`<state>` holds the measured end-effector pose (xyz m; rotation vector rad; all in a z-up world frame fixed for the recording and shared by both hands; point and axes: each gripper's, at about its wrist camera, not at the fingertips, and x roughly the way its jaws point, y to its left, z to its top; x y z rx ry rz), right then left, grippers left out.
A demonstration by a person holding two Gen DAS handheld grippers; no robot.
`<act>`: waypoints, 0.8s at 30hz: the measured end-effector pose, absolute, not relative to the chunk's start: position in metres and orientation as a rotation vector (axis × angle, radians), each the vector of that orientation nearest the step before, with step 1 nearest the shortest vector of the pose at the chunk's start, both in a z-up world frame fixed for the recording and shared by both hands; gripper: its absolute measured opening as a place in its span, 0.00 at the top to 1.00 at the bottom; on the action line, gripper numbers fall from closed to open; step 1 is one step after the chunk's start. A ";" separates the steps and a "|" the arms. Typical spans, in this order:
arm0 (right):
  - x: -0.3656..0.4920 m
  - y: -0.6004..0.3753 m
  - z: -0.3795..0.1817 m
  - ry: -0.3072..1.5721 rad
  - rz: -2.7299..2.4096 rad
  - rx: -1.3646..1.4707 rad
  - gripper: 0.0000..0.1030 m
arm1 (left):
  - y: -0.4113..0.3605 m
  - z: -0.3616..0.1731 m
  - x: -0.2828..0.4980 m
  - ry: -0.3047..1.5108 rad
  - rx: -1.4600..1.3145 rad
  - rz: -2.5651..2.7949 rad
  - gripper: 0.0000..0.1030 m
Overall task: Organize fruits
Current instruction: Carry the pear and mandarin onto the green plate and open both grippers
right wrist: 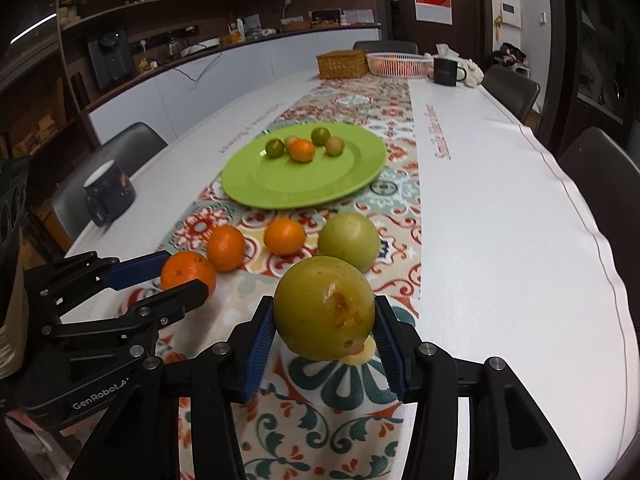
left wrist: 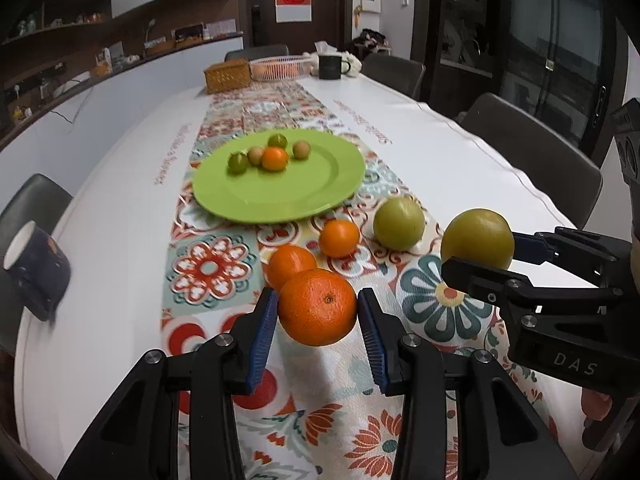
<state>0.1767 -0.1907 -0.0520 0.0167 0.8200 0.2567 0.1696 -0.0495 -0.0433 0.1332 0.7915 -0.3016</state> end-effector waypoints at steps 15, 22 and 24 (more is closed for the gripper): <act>0.188 -0.171 -0.006 0.727 0.280 0.005 0.52 | -0.030 -0.004 0.184 0.708 0.141 -0.270 0.60; 0.216 -0.163 0.004 0.726 0.291 0.004 0.52 | -0.024 0.008 0.208 0.692 0.150 -0.252 0.60; 0.223 -0.161 0.006 0.728 0.295 0.002 0.52 | -0.023 0.010 0.217 0.689 0.151 -0.249 0.60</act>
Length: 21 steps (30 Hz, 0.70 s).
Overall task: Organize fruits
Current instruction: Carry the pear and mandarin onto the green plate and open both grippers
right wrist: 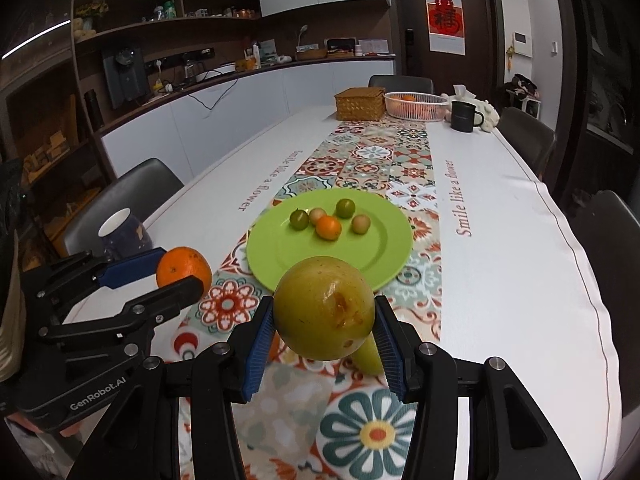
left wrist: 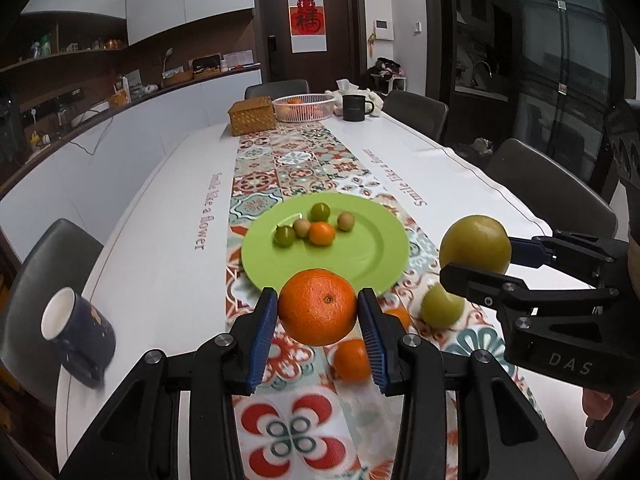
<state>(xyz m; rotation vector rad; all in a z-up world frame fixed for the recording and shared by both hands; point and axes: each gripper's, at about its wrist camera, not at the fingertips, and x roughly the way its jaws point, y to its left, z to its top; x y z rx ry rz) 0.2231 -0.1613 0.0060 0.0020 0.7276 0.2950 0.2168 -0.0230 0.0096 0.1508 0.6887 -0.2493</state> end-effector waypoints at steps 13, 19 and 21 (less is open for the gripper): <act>0.281 -0.156 -0.006 0.777 0.301 -0.029 0.52 | -0.023 -0.011 0.269 0.737 0.156 -0.247 0.60; 0.303 -0.153 -0.023 0.815 0.307 -0.032 0.52 | -0.022 -0.027 0.291 0.770 0.164 -0.249 0.60; 0.310 -0.153 -0.029 0.826 0.305 -0.035 0.52 | -0.023 -0.033 0.297 0.783 0.165 -0.248 0.60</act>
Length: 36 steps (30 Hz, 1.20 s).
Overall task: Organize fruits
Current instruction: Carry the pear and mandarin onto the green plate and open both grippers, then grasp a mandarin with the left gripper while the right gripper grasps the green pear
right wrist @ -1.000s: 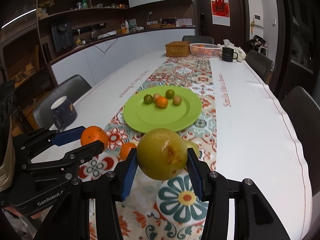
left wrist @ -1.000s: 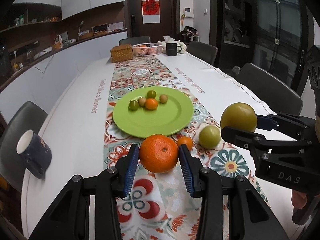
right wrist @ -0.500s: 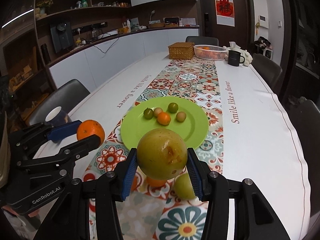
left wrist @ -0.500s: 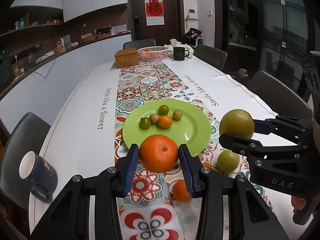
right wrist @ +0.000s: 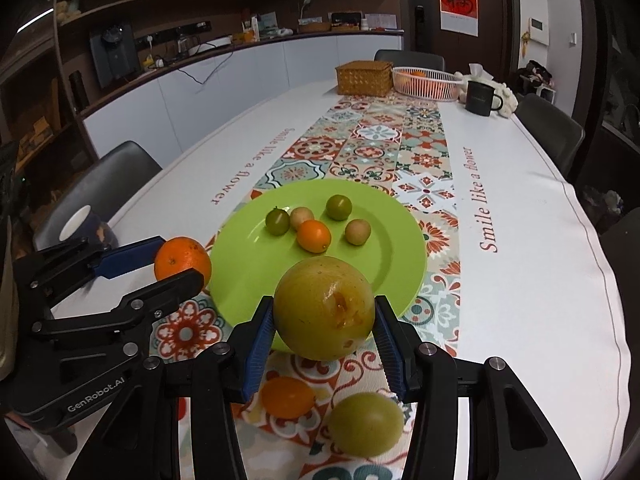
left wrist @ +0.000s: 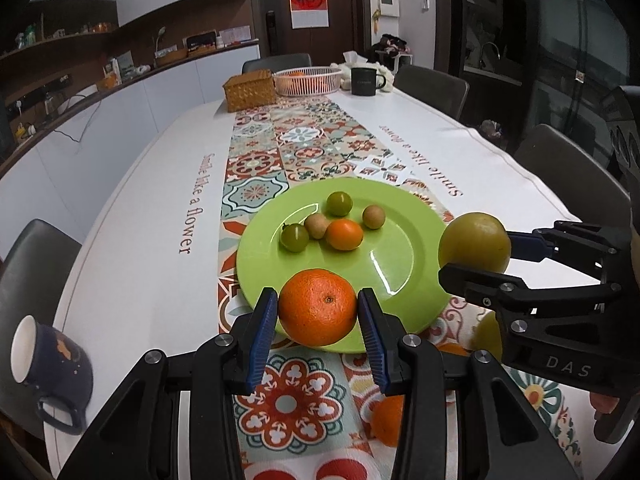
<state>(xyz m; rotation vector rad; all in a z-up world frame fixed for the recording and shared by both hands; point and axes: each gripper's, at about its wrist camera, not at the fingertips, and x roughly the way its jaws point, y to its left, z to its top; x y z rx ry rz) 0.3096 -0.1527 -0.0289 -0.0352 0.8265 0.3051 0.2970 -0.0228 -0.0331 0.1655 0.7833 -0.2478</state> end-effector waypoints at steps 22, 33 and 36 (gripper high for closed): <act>0.322 -0.163 -0.030 0.778 0.232 -0.028 0.33 | -0.013 -0.028 0.294 0.749 0.169 -0.177 0.39; 0.271 -0.174 -0.013 0.727 0.213 -0.008 0.33 | -0.016 -0.009 0.246 0.712 0.162 -0.162 0.30; 0.257 -0.177 -0.010 0.715 0.209 -0.007 0.33 | -0.018 -0.004 0.234 0.698 0.160 -0.155 0.27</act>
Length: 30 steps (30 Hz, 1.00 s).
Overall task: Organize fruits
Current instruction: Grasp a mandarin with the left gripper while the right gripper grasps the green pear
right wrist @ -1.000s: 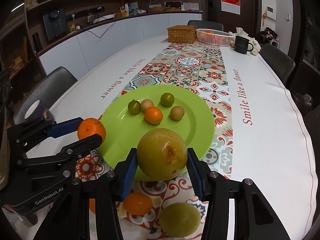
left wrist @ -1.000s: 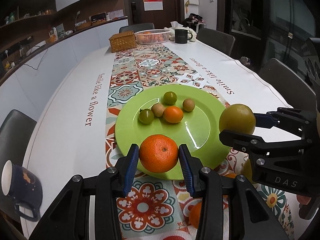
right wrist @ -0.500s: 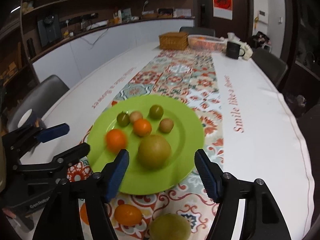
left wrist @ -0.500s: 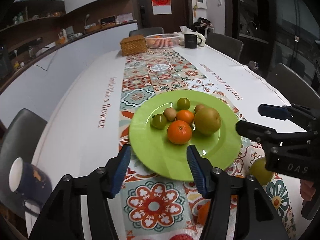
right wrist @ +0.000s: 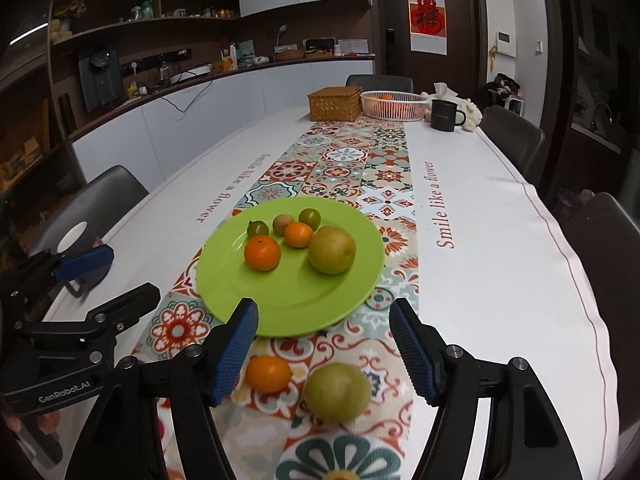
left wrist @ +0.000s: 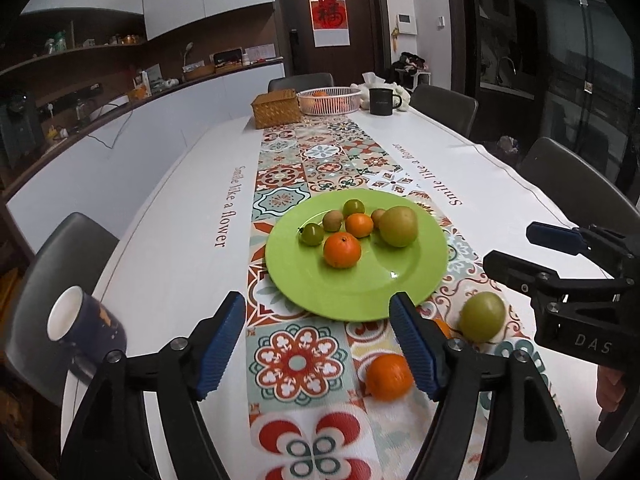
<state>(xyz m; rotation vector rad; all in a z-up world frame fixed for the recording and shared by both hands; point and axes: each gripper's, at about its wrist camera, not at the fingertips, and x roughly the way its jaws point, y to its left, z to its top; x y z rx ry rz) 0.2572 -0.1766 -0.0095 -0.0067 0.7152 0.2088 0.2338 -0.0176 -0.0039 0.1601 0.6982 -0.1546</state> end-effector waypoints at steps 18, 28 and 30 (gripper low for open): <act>0.204 -0.190 -0.007 0.704 0.191 -0.021 0.29 | -0.028 -0.007 0.180 0.691 0.194 -0.151 0.21; 0.197 -0.190 -0.026 0.750 0.189 -0.038 0.29 | -0.031 -0.030 0.179 0.742 0.200 -0.168 0.21; 0.197 -0.190 -0.030 0.759 0.188 -0.045 0.29 | -0.032 -0.036 0.182 0.758 0.199 -0.177 0.21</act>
